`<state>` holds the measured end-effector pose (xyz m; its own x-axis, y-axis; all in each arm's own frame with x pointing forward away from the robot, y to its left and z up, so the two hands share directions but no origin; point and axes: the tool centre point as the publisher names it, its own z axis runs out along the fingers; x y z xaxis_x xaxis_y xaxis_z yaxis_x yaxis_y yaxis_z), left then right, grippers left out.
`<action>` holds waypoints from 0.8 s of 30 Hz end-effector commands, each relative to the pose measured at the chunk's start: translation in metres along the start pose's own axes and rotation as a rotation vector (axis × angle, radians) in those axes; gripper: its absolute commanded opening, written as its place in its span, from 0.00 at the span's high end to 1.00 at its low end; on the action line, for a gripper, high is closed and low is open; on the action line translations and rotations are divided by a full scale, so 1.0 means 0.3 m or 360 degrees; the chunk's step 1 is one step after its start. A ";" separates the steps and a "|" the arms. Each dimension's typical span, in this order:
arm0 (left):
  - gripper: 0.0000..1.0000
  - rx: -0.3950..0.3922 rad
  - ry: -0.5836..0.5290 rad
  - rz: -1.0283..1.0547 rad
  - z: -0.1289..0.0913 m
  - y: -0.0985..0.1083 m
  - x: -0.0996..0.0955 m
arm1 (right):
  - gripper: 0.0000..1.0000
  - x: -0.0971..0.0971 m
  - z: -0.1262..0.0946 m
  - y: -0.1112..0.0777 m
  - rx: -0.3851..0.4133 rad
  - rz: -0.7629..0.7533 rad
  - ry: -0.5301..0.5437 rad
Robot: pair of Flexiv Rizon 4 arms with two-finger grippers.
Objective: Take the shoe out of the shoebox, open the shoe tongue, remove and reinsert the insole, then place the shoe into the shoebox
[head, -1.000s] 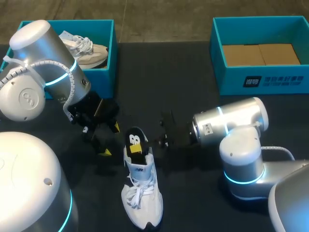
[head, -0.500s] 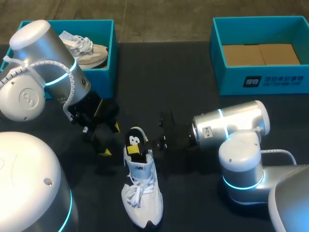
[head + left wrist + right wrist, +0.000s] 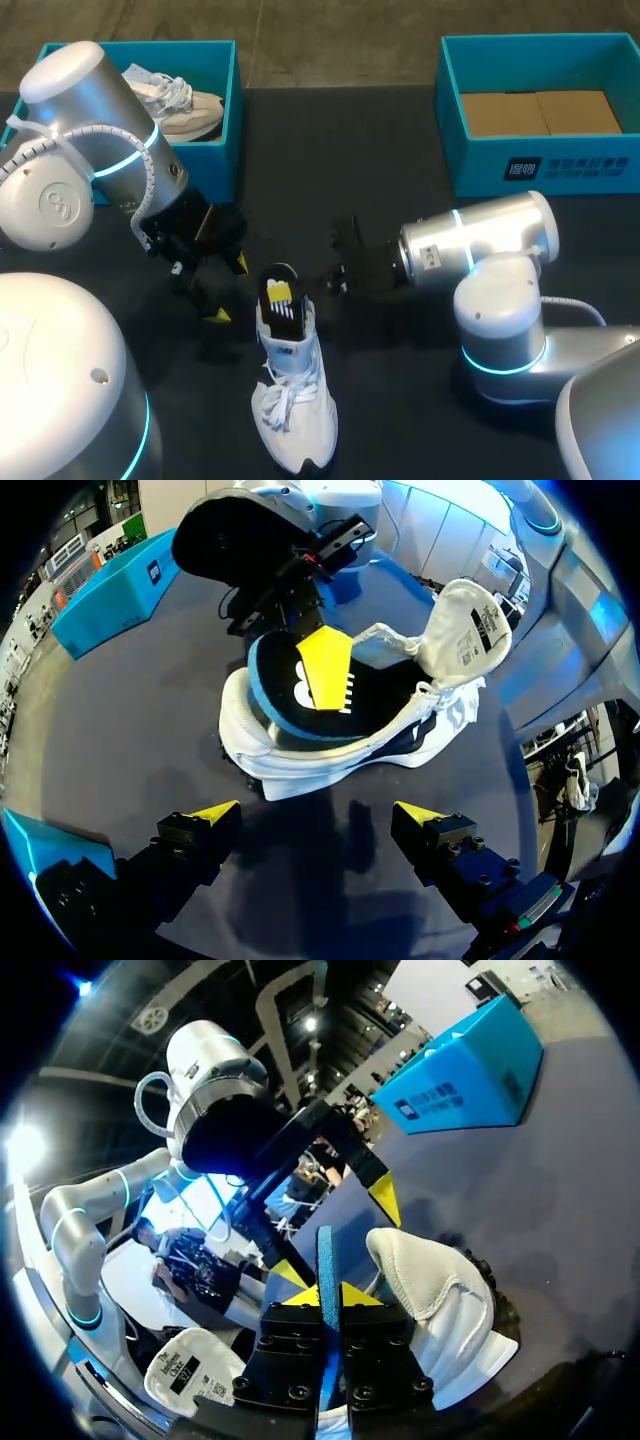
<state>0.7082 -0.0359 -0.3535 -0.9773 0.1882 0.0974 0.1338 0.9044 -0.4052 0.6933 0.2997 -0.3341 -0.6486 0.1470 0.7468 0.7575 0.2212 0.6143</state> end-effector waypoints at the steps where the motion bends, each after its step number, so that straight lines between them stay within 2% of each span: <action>1: 0.00 -0.0004 -0.0001 -0.0001 0.001 -0.001 0.001 | 1.00 -0.014 0.009 -0.012 0.0015 0.0039 0.0005; 9: 0.00 -0.0004 -0.0001 -0.0001 0.001 -0.001 0.001 | 1.00 -0.026 0.024 -0.070 0.0034 0.0154 0.0002; 15: 0.00 -0.0004 -0.0001 -0.0001 0.001 -0.001 0.001 | 1.00 -0.004 0.027 -0.112 0.0032 0.0184 -0.0020; 22: 0.00 -0.0004 -0.0001 -0.0001 0.001 -0.001 0.001 | 0.99 0.017 0.028 -0.107 0.0030 0.0160 -0.0037; 23: 0.00 -0.0004 -0.0001 -0.0001 0.001 -0.001 0.001 | 0.85 0.017 0.027 -0.103 0.0027 0.0154 -0.0038; 24: 0.00 -0.0004 -0.0001 -0.0001 0.001 -0.001 0.001 | 0.81 0.017 0.025 -0.099 0.0024 0.0148 -0.0039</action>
<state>0.7082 -0.0359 -0.3535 -0.9773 0.1882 0.0974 0.1338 0.9044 -0.4052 0.6695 0.3010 -0.3519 -0.5765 0.1853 0.7958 0.8135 0.2211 0.5379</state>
